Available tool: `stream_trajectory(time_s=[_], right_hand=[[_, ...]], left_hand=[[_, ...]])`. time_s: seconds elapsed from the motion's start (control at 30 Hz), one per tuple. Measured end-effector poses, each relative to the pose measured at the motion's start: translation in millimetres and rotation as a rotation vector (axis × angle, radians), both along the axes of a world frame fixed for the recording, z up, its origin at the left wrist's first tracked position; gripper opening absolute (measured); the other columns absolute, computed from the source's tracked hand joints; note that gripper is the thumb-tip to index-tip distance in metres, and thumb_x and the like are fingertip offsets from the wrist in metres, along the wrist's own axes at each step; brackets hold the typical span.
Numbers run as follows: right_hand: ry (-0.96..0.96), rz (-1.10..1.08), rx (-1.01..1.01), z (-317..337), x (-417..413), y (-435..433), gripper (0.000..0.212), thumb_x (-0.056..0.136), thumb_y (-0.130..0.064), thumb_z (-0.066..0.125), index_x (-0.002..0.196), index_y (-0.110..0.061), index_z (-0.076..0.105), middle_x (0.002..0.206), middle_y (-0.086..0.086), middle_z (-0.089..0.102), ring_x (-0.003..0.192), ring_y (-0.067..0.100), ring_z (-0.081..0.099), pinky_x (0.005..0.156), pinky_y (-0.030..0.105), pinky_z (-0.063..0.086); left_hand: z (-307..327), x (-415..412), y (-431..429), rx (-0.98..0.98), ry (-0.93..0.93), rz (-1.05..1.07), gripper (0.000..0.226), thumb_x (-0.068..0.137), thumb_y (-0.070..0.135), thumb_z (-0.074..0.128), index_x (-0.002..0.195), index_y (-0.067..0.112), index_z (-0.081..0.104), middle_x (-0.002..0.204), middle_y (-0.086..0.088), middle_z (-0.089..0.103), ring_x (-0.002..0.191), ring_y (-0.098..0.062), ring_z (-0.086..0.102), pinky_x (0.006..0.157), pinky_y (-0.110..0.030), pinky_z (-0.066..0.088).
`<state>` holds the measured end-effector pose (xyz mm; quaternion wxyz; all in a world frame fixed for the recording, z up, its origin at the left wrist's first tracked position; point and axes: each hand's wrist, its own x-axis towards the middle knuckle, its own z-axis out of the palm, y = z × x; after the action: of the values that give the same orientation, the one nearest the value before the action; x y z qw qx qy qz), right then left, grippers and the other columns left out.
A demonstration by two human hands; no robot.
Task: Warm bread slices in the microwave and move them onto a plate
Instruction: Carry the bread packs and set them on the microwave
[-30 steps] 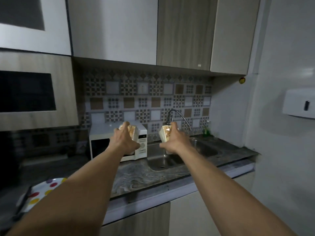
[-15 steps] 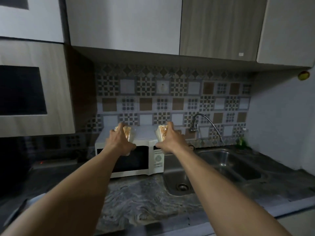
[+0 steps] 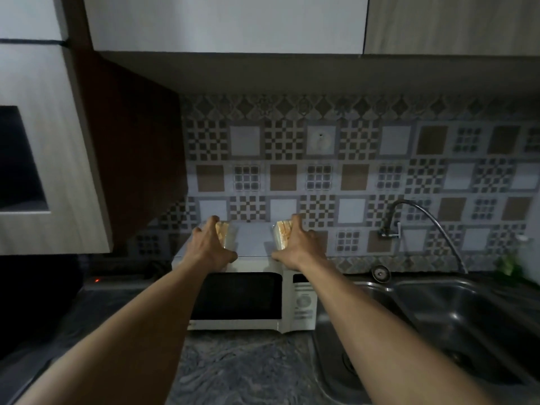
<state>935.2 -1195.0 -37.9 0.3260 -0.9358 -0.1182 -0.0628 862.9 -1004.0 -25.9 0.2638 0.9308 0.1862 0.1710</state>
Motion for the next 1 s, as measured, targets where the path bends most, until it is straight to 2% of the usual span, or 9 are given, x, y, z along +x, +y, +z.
stream_trajectory(time_s=[0.1,0.2,0.27,0.37,0.5,0.6,0.73,0.83,1.0], right_hand=[[0.015,0.005,-0.005,-7,27,15,0.093,0.074,-0.031,0.084,0.138,-0.036,0.017,0.12,0.015,0.049,0.111,0.034,0.049,0.083,0.043,0.055],[0.022,0.005,-0.009,-15,58,33,0.089,0.074,-0.032,0.084,0.135,-0.035,0.019,0.12,0.015,0.05,0.111,0.035,0.049,0.083,0.042,0.054],[0.041,-0.002,-0.002,-17,75,41,0.09,0.074,-0.031,0.084,0.136,-0.035,0.019,0.122,0.015,0.048,0.112,0.036,0.048,0.083,0.041,0.051],[0.066,-0.015,-0.016,-19,104,60,0.094,0.076,-0.034,0.082,0.144,-0.034,0.016,0.129,0.016,0.044,0.121,0.037,0.042,0.086,0.042,0.045],[0.103,-0.031,-0.017,-29,137,88,0.096,0.078,-0.04,0.08,0.146,-0.036,0.013,0.134,0.015,0.043,0.124,0.037,0.041,0.094,0.045,0.043],[0.121,-0.035,-0.026,-43,154,105,0.099,0.078,-0.04,0.079,0.149,-0.037,0.009,0.133,0.016,0.043,0.124,0.038,0.04,0.097,0.046,0.042],[0.12,-0.042,-0.052,-58,177,122,0.103,0.08,-0.039,0.077,0.154,-0.033,0.006,0.137,0.019,0.041,0.126,0.041,0.039,0.103,0.048,0.04],[0.142,-0.056,-0.031,-65,189,132,0.106,0.082,-0.039,0.075,0.157,-0.032,0.0,0.143,0.022,0.038,0.131,0.043,0.036,0.106,0.048,0.036],[0.143,-0.064,-0.044,-68,203,139,0.11,0.084,-0.047,0.074,0.158,-0.03,-0.006,0.146,0.023,0.037,0.133,0.042,0.036,0.108,0.047,0.034]], left_hand=[[-8,29,14,0.013,0.011,0.015,0.1,0.069,0.033,0.083,0.147,0.03,0.02,0.135,-0.019,0.045,0.116,-0.039,0.051,0.099,-0.048,0.047],[-17,64,30,-0.019,0.038,-0.004,0.102,0.063,0.039,0.082,0.142,0.04,0.017,0.129,-0.017,0.049,0.107,-0.038,0.056,0.095,-0.053,0.05],[-19,85,37,-0.039,0.072,0.002,0.104,0.065,0.038,0.082,0.144,0.04,0.014,0.133,-0.016,0.044,0.113,-0.04,0.053,0.098,-0.053,0.048],[-27,120,51,-0.027,0.052,0.002,0.101,0.068,0.035,0.083,0.146,0.036,0.019,0.136,-0.014,0.041,0.12,-0.04,0.049,0.099,-0.05,0.046],[-48,162,74,-0.024,0.04,-0.034,0.093,0.064,0.038,0.082,0.138,0.035,0.027,0.123,-0.011,0.048,0.103,-0.033,0.055,0.084,-0.042,0.053],[-65,185,86,0.049,0.017,-0.045,0.091,0.066,0.039,0.082,0.14,0.028,0.031,0.128,-0.01,0.049,0.104,-0.025,0.055,0.085,-0.033,0.048],[-80,212,95,0.034,0.083,-0.027,0.097,0.073,0.044,0.076,0.147,0.034,0.015,0.131,-0.012,0.042,0.111,-0.033,0.054,0.093,-0.047,0.05],[-84,230,102,0.028,0.104,-0.021,0.103,0.075,0.046,0.075,0.151,0.037,0.007,0.137,-0.012,0.038,0.117,-0.036,0.052,0.097,-0.048,0.046],[-87,247,105,0.023,0.097,-0.006,0.102,0.076,0.043,0.076,0.152,0.035,0.009,0.14,-0.014,0.038,0.121,-0.039,0.05,0.098,-0.048,0.046]])
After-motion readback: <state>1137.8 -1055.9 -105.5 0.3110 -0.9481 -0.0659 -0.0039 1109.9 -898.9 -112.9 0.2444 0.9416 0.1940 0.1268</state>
